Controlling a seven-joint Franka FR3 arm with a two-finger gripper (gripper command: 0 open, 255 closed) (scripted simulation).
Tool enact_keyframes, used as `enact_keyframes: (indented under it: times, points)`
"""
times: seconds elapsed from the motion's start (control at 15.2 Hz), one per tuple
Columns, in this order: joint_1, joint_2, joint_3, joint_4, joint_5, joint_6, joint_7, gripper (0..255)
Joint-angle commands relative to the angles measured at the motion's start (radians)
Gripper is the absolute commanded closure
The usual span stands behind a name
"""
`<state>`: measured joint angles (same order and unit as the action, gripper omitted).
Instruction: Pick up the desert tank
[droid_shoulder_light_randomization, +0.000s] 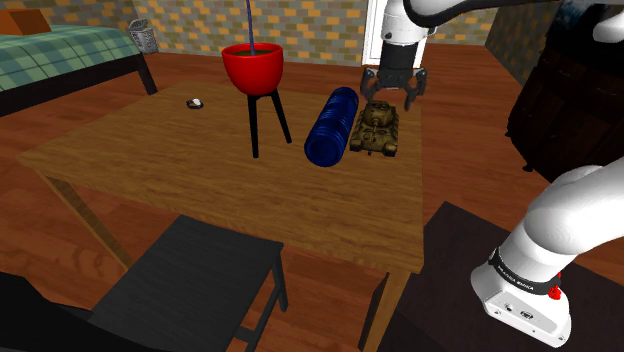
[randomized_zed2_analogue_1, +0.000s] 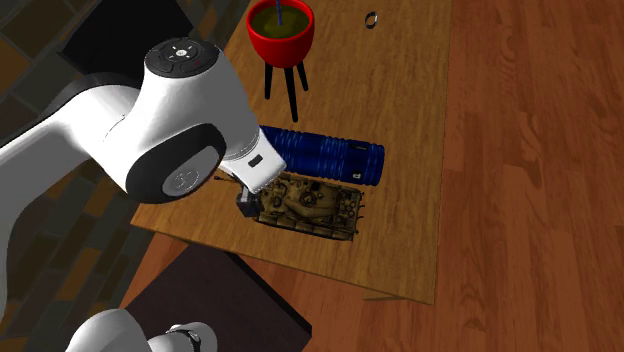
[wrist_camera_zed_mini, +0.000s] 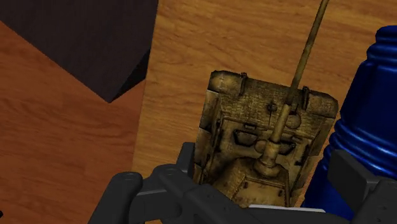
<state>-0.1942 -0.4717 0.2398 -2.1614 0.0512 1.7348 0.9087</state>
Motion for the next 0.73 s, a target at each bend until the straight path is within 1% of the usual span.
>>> enact_keyframes:
  times: [0.0, 0.07, 0.53, 0.66]
  points:
    - [-0.038, 0.091, 0.046, 0.054, -0.003, 0.005, 0.178, 0]
    - [-0.044, 0.107, 0.052, 0.063, -0.004, 0.006, 0.207, 0]
    - [-0.039, 0.11, 0.057, -0.037, -0.002, 0.108, 0.211, 0]
    - [-0.039, 0.11, 0.057, -0.037, -0.002, 0.108, 0.211, 0]
